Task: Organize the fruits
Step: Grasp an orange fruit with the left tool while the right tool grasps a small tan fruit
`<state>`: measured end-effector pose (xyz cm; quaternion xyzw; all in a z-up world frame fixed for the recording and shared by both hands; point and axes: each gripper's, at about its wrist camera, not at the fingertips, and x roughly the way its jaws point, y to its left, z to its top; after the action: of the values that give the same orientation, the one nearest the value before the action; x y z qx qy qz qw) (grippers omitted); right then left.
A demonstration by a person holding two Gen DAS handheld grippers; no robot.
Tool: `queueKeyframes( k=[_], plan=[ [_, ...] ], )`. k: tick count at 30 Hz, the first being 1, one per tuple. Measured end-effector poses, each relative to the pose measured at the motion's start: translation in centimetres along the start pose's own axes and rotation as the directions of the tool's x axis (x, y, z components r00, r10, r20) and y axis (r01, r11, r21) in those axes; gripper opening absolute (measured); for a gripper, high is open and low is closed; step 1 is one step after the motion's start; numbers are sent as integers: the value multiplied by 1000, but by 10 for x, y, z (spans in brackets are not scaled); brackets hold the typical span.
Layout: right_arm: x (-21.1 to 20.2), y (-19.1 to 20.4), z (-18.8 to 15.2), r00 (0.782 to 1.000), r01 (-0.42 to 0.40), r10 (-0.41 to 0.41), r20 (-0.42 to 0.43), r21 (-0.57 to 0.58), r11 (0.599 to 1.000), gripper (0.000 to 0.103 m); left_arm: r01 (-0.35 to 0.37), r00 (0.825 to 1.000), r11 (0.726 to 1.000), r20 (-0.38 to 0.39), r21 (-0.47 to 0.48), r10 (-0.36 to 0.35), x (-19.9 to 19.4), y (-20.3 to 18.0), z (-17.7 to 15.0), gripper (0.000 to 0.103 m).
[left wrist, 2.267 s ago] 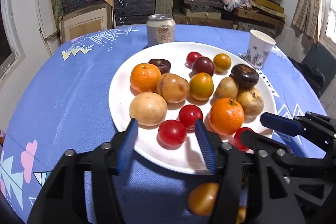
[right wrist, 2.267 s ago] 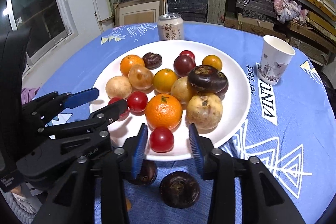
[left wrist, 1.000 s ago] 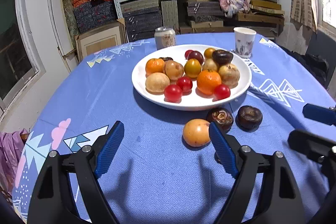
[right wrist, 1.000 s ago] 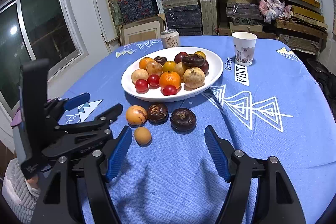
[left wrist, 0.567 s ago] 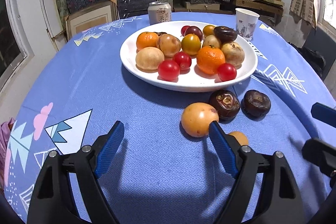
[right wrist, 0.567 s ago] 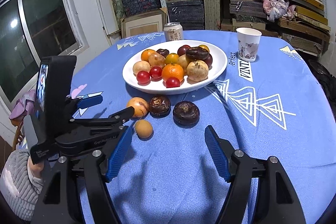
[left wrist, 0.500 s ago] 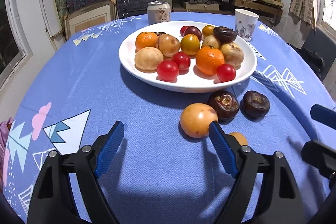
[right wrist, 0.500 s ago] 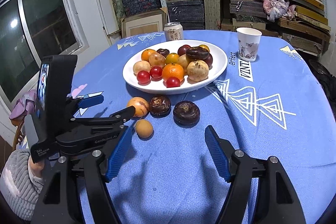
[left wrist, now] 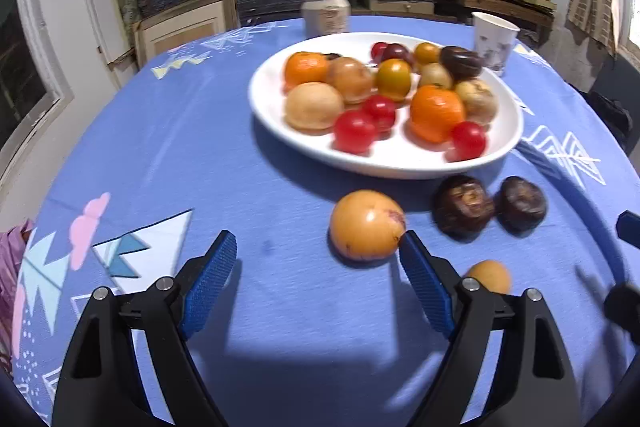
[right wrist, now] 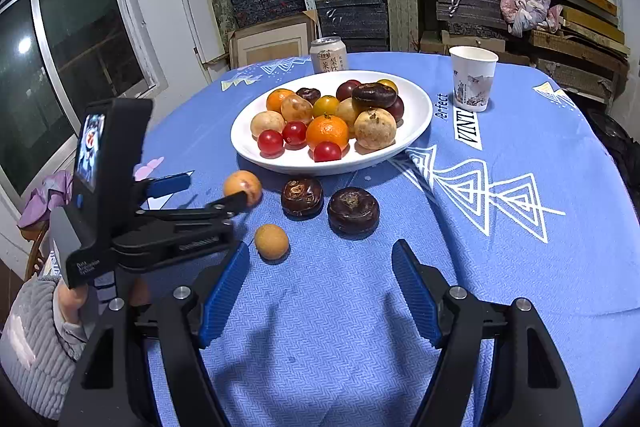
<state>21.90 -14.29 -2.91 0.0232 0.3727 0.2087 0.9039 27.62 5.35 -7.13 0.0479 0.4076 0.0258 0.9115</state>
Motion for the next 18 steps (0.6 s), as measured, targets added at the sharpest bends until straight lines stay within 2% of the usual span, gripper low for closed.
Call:
queueKeyframes(
  k=[2,5,10,14,16,18],
  plan=[
    [-1,0,0,1000,-2,2,0,-2,1000,75,-14,1000,1000,-3,-7,14,0,6,1,82],
    [-1,1,0,1000,-3,3,1,-3,1000,75,14,1000,1000,-6,-18,-14,2,6,3,82],
    [2,2,-1,1000,0,0,-9,-5,1000,75,24,1000,999,0,43,-24,10,-12,10,82],
    [5,2,-1,1000,2,-2,-17,-3,1000,75,66,998,998,-17,-12,-66,13,-2,10,66],
    [5,3,-2,1000,1,-1,-18,-5,1000,75,92,995,995,-28,-46,-93,15,4,10,65],
    [5,4,-2,1000,0,0,-20,-8,1000,75,78,997,996,-18,-43,-78,14,3,10,64]
  ],
)
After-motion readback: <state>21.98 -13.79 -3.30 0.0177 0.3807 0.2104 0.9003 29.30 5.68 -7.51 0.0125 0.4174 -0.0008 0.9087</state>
